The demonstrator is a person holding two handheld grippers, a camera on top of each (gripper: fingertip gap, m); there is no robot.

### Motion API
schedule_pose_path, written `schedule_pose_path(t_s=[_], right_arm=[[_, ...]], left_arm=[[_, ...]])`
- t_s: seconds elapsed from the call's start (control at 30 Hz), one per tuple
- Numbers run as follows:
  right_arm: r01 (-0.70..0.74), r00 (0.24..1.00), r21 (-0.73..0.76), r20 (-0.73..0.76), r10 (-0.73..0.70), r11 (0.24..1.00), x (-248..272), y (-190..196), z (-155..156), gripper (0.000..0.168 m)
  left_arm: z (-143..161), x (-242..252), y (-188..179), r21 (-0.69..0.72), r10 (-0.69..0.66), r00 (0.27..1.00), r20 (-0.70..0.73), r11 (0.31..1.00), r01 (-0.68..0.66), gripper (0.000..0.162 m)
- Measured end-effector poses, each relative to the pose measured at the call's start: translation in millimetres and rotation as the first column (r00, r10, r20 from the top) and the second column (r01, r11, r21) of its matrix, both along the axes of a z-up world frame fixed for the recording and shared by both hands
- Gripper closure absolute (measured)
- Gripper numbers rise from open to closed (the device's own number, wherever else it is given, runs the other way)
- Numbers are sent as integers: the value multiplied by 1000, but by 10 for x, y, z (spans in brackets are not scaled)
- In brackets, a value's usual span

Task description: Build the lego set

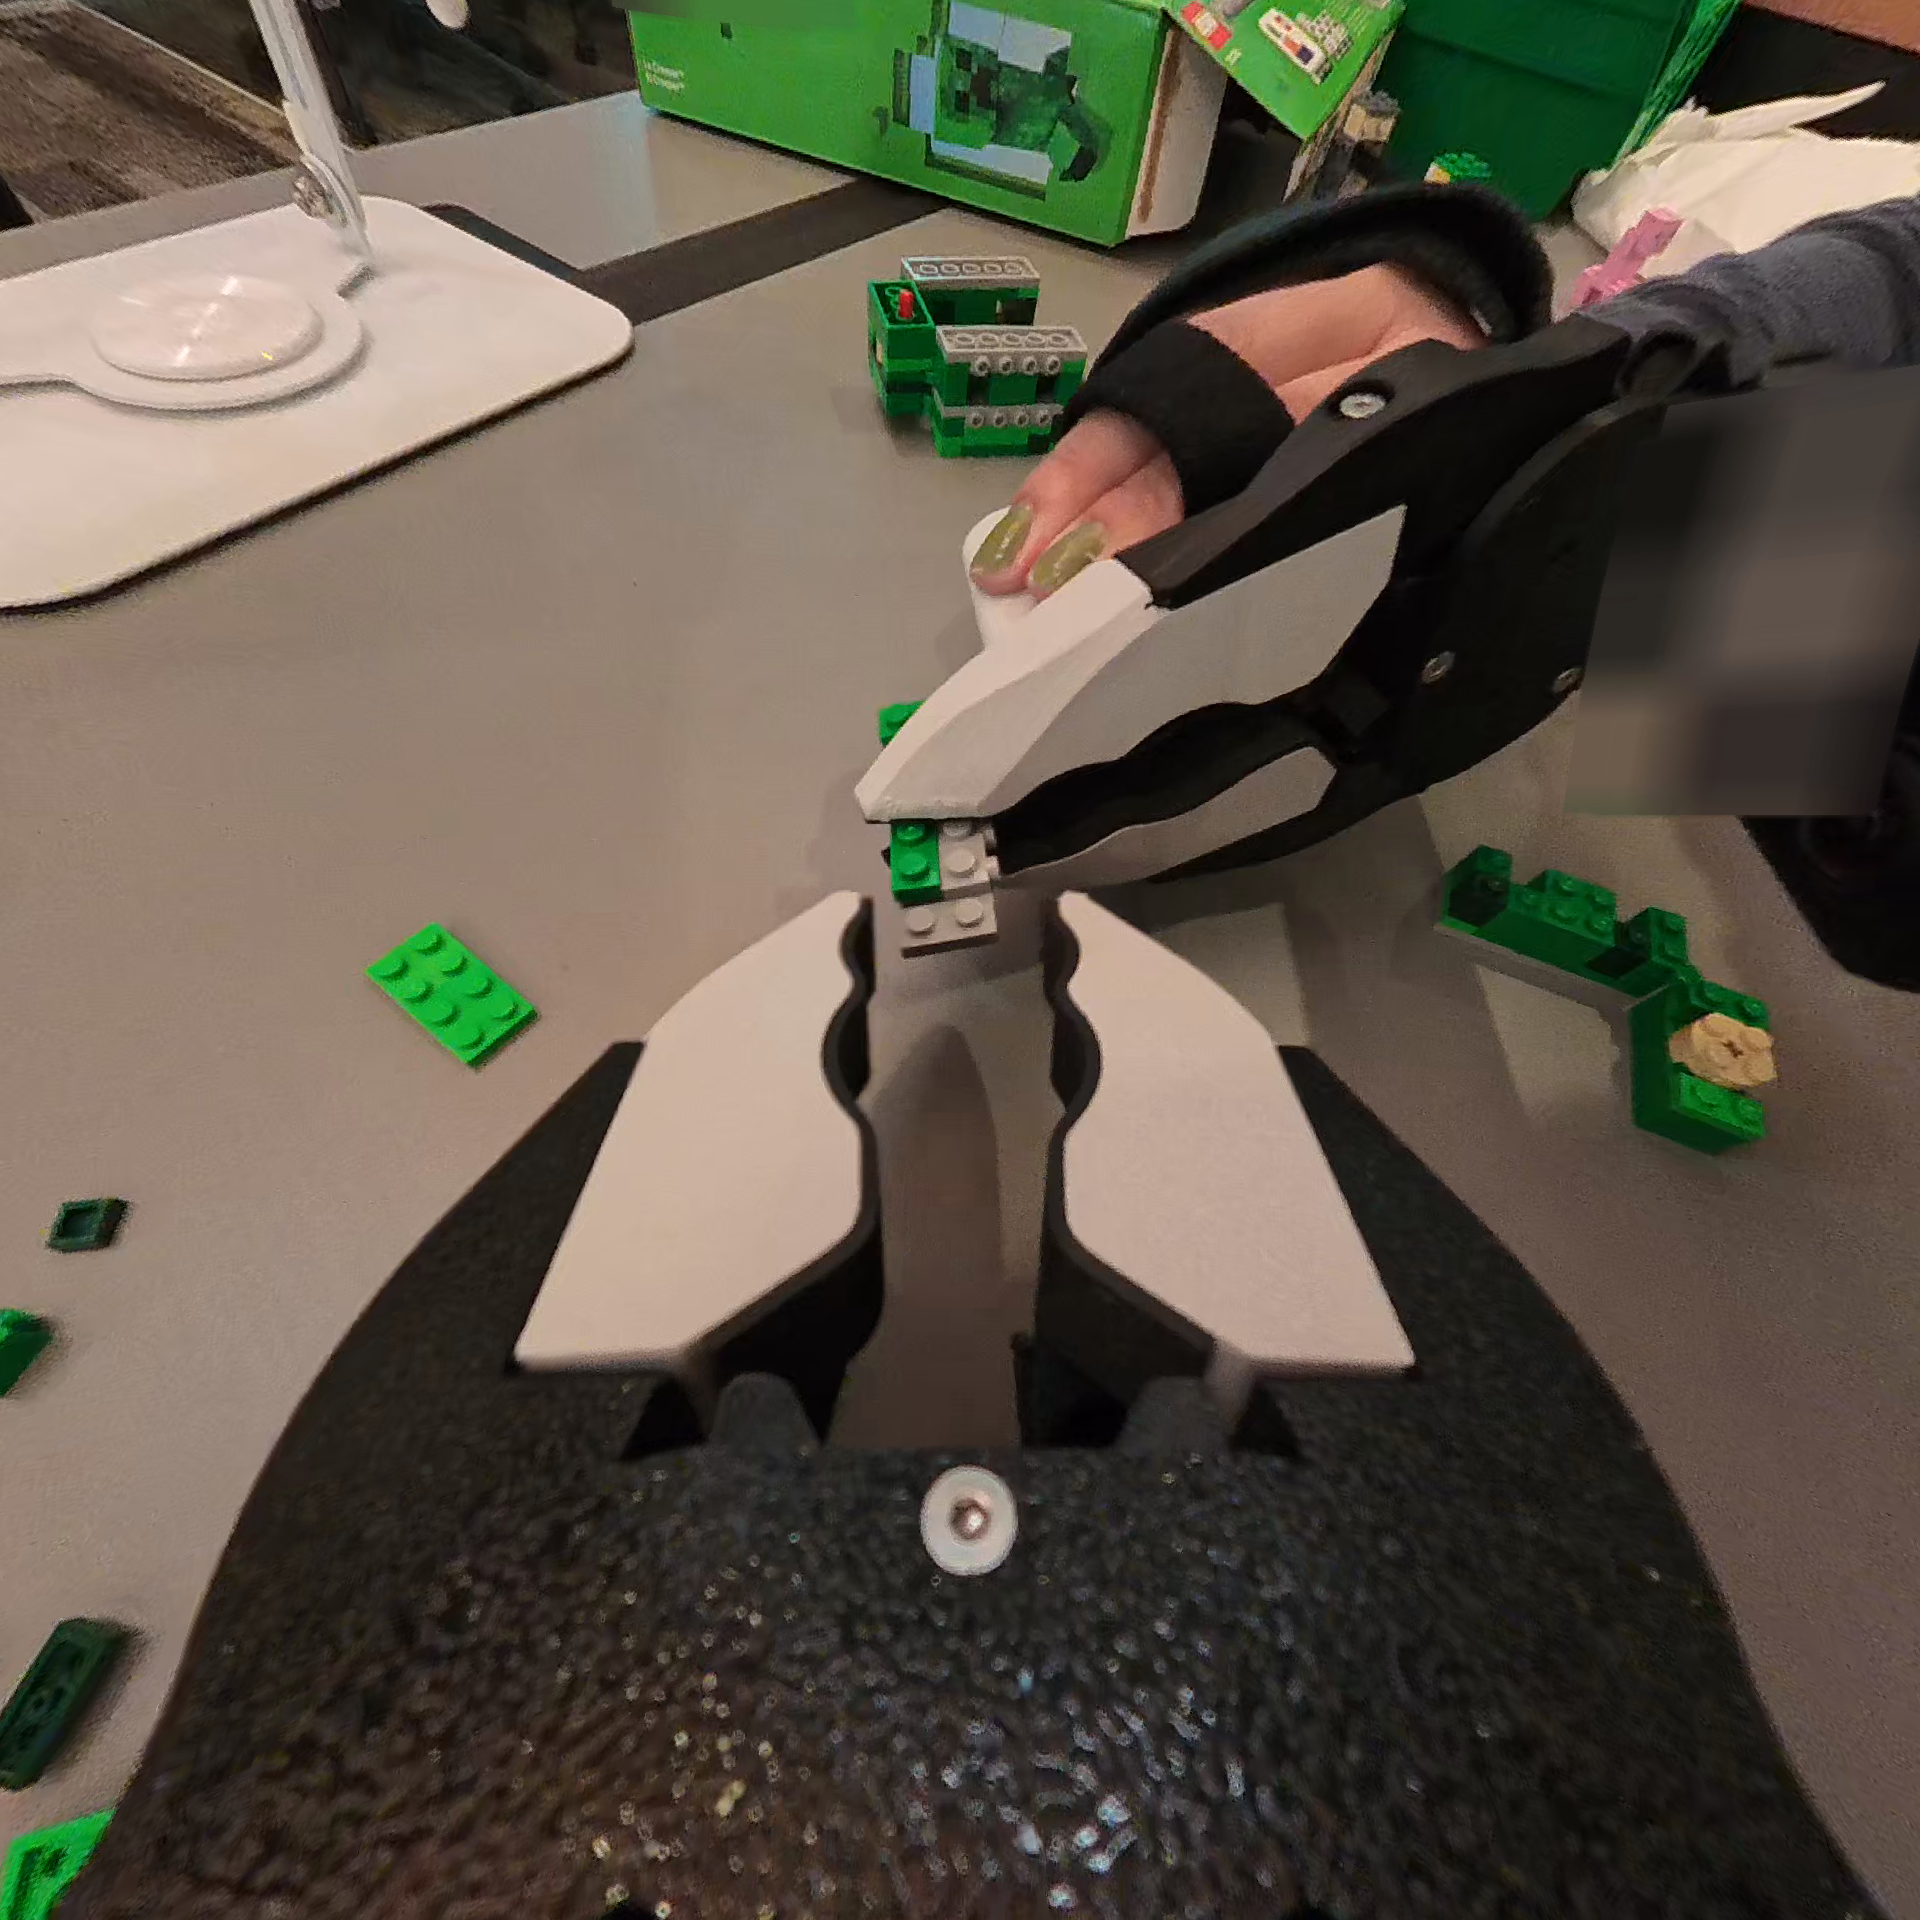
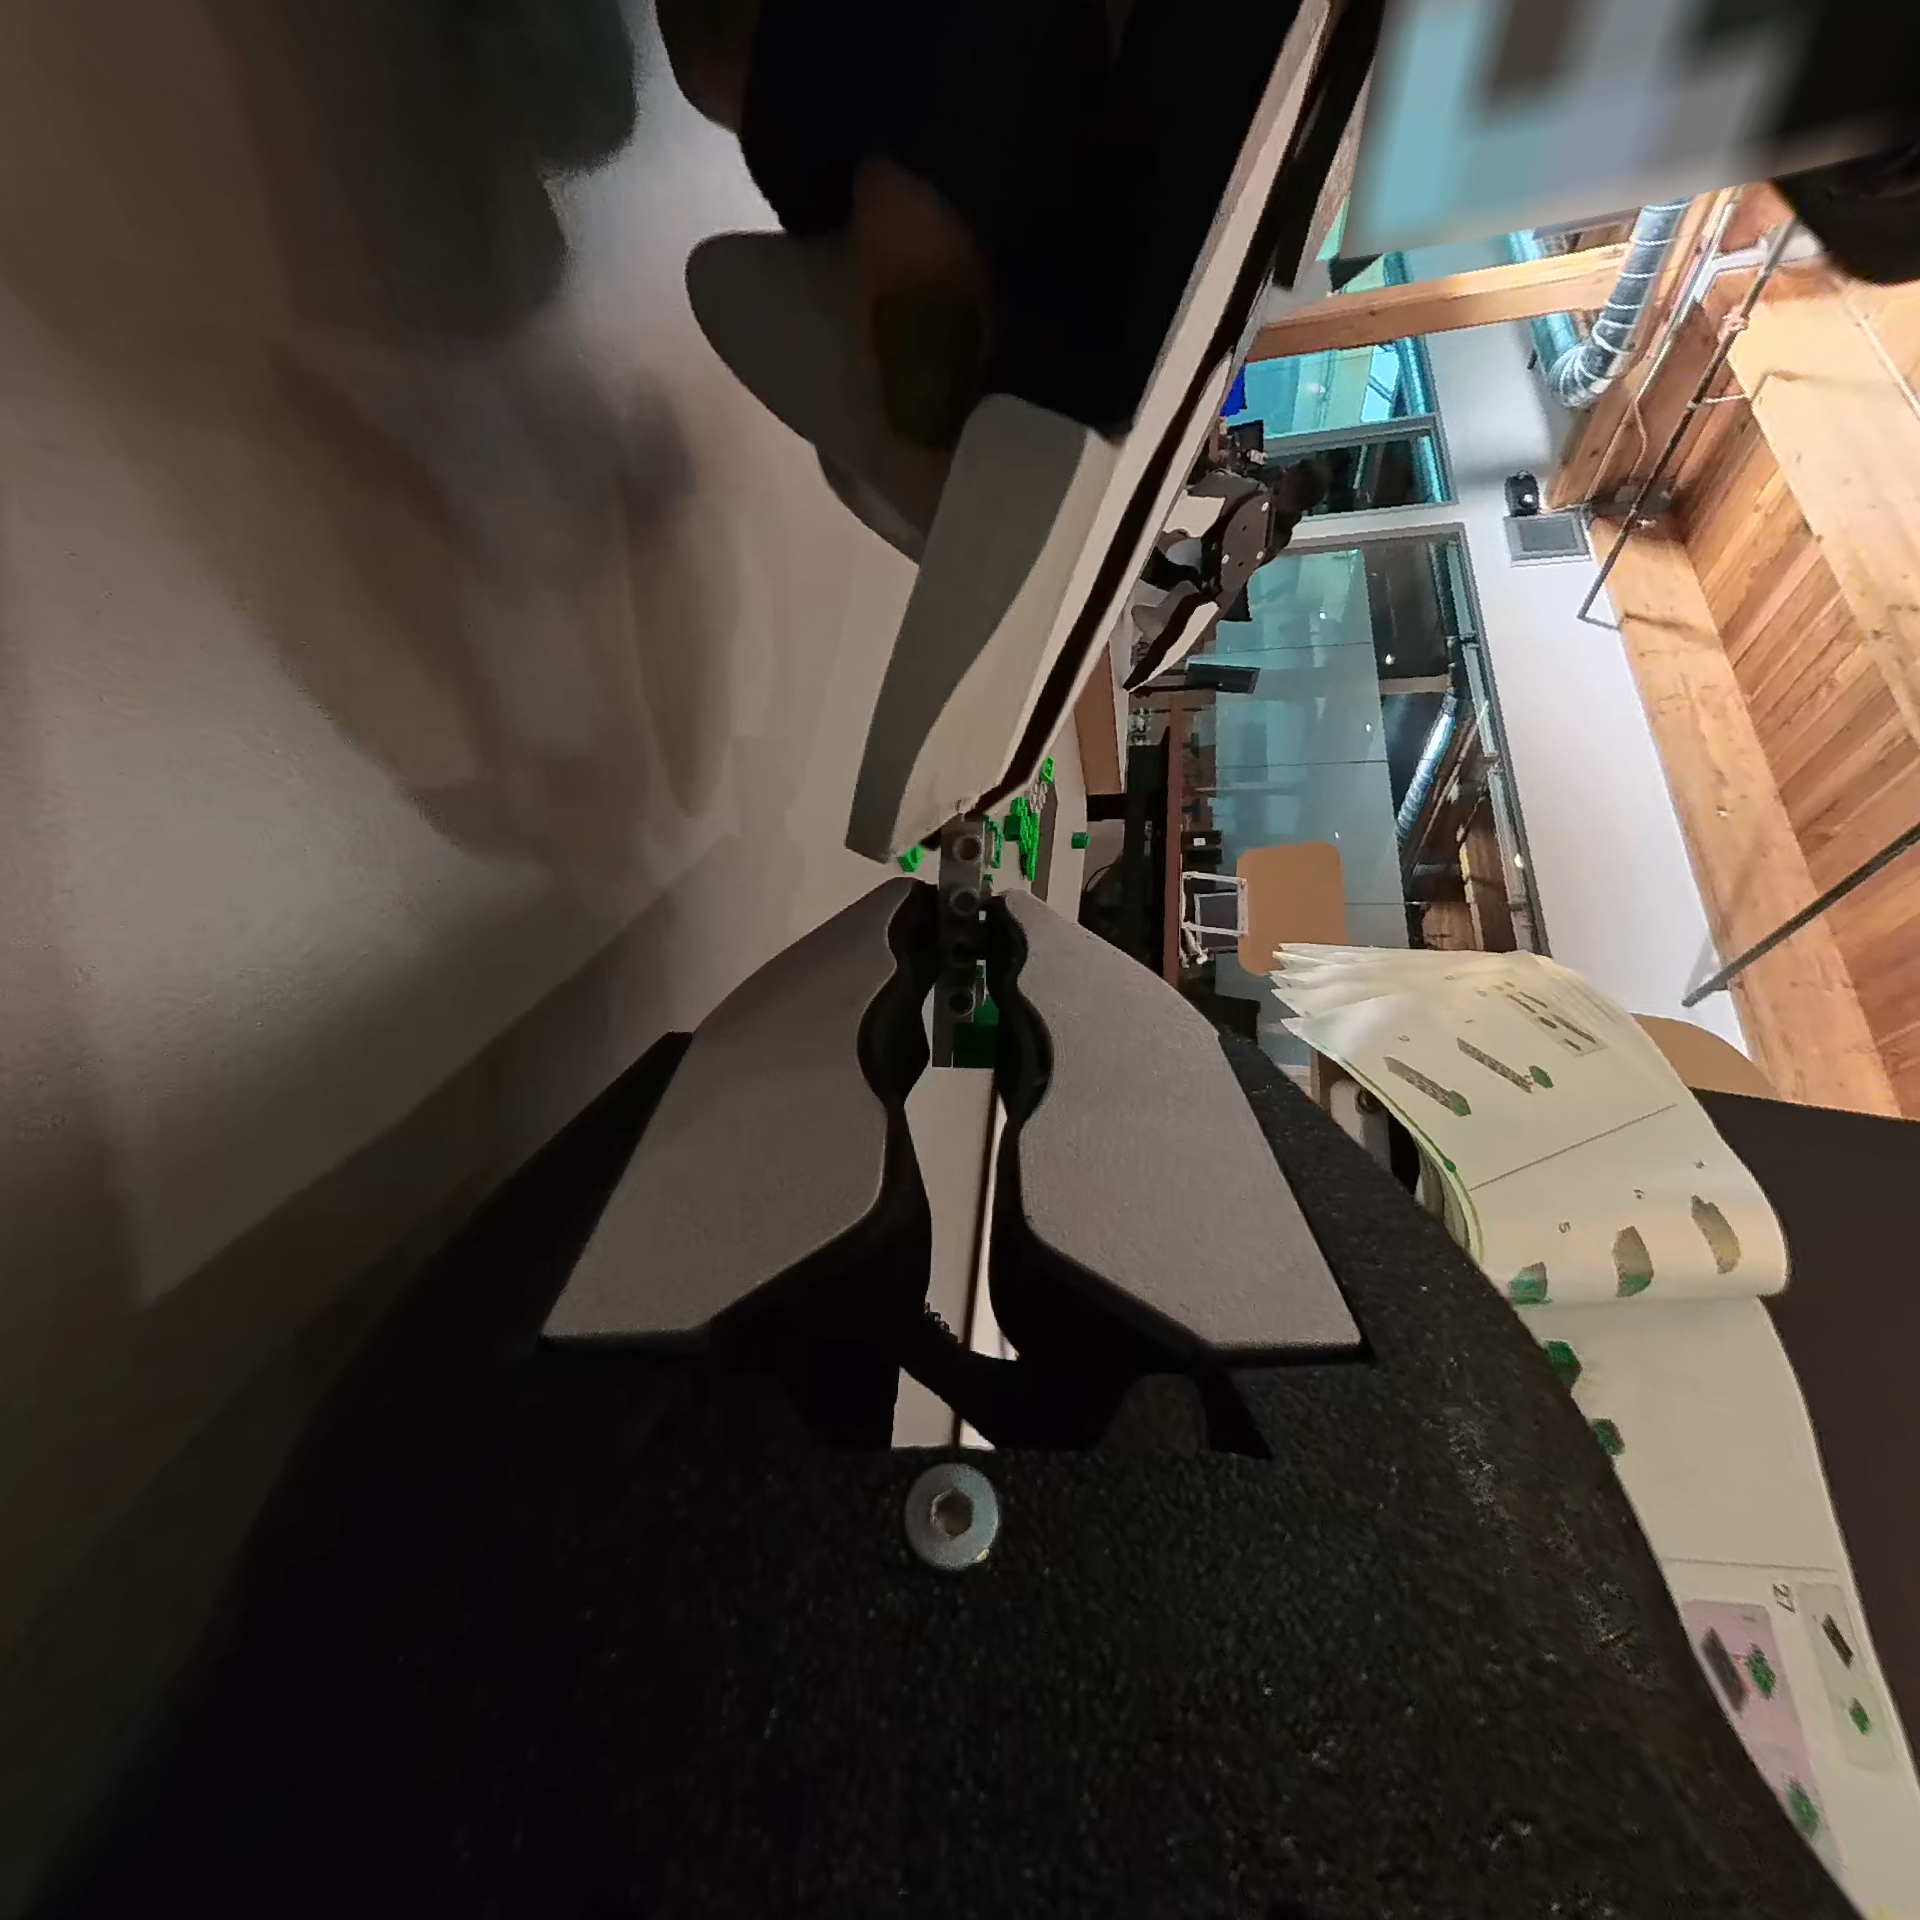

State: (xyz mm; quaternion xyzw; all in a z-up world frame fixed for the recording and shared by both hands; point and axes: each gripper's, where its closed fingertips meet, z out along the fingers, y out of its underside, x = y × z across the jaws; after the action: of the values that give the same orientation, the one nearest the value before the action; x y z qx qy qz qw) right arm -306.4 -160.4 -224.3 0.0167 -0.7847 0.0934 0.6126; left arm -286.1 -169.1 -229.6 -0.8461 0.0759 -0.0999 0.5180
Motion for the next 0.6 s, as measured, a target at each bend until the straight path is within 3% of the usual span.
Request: schedule_pose_path(t_s=[0.1,0.2,0.37,0.5,0.6], right_arm=[[-6,1000,-8,3,6,1000,3,3,2,159],[-23,998,-69,56,27,997,18,-20,-28,159],[-105,974,-216,176,145,971,119,-122,-54,159],[-121,948,-354,237,214,927,176,-163,-22,160],[-127,934,-413,256,249,902,203,-197,13,160]], left_arm=[[63,-28,0,42,6,999,-49,999,-4,127],[89,-32,-33,66,-24,974,-226,997,40,128],[25,8,-94,41,-100,807,-582,988,152,135],[63,64,-96,73,-100,747,-657,978,196,148],[125,87,-109,114,-92,753,-652,969,218,151]])
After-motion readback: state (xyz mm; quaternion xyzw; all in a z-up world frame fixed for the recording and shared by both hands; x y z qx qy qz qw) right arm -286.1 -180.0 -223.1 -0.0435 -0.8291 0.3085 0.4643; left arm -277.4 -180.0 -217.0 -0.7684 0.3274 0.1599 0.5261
